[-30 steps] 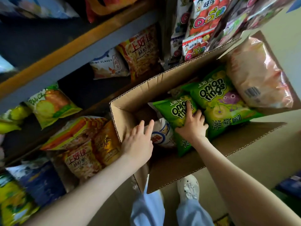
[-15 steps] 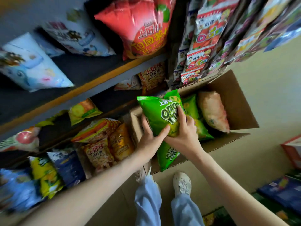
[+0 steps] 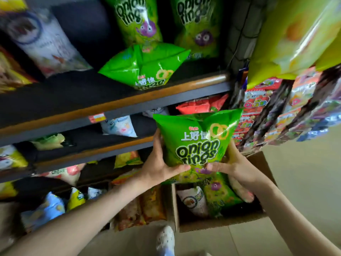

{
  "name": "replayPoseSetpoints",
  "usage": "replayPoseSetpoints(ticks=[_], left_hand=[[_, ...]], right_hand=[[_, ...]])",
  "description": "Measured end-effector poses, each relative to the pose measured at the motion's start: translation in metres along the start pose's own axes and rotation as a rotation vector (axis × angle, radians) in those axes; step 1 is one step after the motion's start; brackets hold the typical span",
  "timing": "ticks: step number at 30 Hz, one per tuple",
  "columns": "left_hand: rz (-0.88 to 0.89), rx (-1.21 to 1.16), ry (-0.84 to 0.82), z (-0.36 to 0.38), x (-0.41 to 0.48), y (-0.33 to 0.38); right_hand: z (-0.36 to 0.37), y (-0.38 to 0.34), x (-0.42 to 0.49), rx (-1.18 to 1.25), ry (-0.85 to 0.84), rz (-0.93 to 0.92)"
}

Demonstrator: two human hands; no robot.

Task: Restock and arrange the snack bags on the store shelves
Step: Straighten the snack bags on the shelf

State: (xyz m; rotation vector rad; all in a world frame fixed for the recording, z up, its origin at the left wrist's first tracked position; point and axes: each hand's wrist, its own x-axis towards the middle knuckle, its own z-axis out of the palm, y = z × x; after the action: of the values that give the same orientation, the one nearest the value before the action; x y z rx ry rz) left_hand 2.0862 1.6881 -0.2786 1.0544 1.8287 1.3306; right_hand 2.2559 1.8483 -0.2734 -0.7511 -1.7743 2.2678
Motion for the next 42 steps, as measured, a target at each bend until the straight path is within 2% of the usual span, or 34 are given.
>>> replayPoseSetpoints(ticks=[3,6,8,10,12,14,15,16,17,18,19,20,23,25,27,34,39,42], left_hand=[[0.138,0.225,0.037,-0.034,0.003,0.025],[0.459,0.600,0.123,-0.063,0.009,0.035],[0.587,0.811,0.234,-0.084,0.018,0.036],[0.545,0.806,0.351,-0.104,0.029,0.038],[0.383,0.853,0.341,-0.120,0.042,0.031],[0.114,0.858,0.290,-0.130,0.053,0.030],[0.074,0.787,0.295,-0.133,0.058,0.036],[0.144,0.723,0.337,-0.136,0.065,0.042],[0.295,0.656,0.472,-0.140,0.071,0.050],[0.354,0.607,0.535,-0.142,0.078,0.052],[0.444,0.625,0.529,-0.146,0.084,0.054],[0.457,0.634,0.482,-0.153,0.093,0.051],[0.204,0.411,0.360,-0.162,0.114,0.042],[0.150,0.209,0.354,-0.165,0.124,0.045],[0.119,0.141,0.384,-0.169,0.134,0.045],[0.096,0.330,0.395,-0.170,0.142,0.035],[0.203,0.360,0.433,-0.160,0.127,0.020],[0.247,0.434,0.585,-0.140,0.129,0.014]], right_hand=[[0.014,-0.027,0.016,-0.223,0.025,-0.117],[0.030,-0.052,0.030,-0.482,0.040,-0.257],[0.045,-0.075,0.041,-0.620,0.061,-0.381],[0.057,-0.091,0.059,-0.731,0.079,-0.507],[0.061,-0.101,0.084,-0.803,0.072,-0.567],[0.062,-0.107,0.108,-0.812,0.103,-0.584],[0.061,-0.109,0.119,-0.808,0.132,-0.594],[0.064,-0.114,0.127,-0.805,0.151,-0.622],[0.069,-0.121,0.133,-0.796,0.152,-0.627],[0.072,-0.127,0.141,-0.768,0.146,-0.628],[0.076,-0.132,0.149,-0.724,0.155,-0.633],[0.077,-0.134,0.160,-0.688,0.167,-0.629],[0.072,-0.135,0.185,-0.544,0.156,-0.574],[0.070,-0.137,0.199,-0.479,0.158,-0.541],[0.072,-0.141,0.209,-0.457,0.179,-0.509],[0.083,-0.136,0.218,-0.548,0.180,-0.449],[0.085,-0.127,0.216,-0.482,0.208,-0.476],[0.092,-0.121,0.221,-0.437,0.160,-0.562]])
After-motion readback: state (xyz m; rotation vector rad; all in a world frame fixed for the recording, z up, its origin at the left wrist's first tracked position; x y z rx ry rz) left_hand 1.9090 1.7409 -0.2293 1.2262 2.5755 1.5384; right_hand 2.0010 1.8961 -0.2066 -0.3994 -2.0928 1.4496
